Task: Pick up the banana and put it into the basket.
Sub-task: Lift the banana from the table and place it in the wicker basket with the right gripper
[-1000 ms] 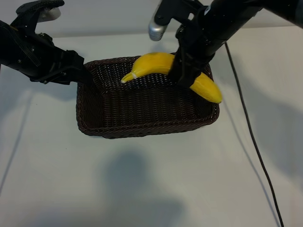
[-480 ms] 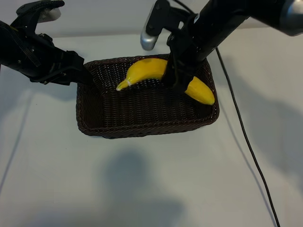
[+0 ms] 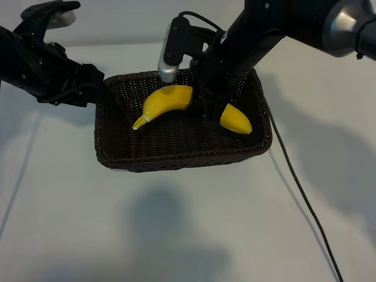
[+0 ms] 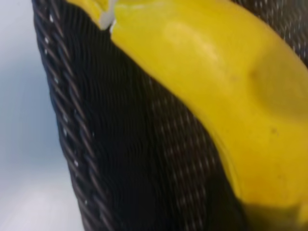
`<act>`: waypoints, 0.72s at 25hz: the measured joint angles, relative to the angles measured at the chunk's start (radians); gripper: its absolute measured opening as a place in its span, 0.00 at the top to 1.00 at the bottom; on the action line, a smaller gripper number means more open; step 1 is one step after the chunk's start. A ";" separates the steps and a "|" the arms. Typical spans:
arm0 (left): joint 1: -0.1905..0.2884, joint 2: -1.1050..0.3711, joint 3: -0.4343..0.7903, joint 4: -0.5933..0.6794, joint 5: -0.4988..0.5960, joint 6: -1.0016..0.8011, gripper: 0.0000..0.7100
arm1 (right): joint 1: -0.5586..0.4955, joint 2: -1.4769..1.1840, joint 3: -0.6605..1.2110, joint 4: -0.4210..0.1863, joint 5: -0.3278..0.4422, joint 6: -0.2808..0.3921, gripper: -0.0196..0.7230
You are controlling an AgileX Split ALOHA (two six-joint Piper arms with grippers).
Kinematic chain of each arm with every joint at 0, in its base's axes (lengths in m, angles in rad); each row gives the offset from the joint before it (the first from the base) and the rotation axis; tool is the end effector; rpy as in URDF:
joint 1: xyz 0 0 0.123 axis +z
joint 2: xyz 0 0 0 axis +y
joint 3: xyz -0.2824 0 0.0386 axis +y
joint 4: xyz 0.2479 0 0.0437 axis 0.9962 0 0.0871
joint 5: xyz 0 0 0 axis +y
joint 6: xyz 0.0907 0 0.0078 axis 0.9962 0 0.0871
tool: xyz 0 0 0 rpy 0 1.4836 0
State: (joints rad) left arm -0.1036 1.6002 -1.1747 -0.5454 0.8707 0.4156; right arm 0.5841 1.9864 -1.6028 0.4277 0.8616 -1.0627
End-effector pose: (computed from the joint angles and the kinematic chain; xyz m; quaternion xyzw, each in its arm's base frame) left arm 0.3207 -0.0697 0.2660 0.1140 0.9499 -0.2041 0.2075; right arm 0.3461 0.2631 0.2360 -0.6320 0.7252 0.1332 0.2386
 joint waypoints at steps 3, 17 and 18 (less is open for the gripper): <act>0.000 0.000 0.000 0.000 0.002 0.000 0.16 | 0.002 0.008 0.000 0.006 -0.013 -0.016 0.41; 0.000 0.000 0.000 0.000 0.005 0.000 0.16 | 0.046 0.120 -0.015 0.021 -0.057 -0.050 0.41; 0.000 0.000 0.000 0.000 0.005 0.000 0.16 | 0.049 0.129 -0.015 0.021 -0.060 -0.050 0.41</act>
State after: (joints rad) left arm -0.1036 1.6002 -1.1747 -0.5454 0.8753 0.4156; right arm 0.6327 2.1153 -1.6180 0.4486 0.8014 -1.1127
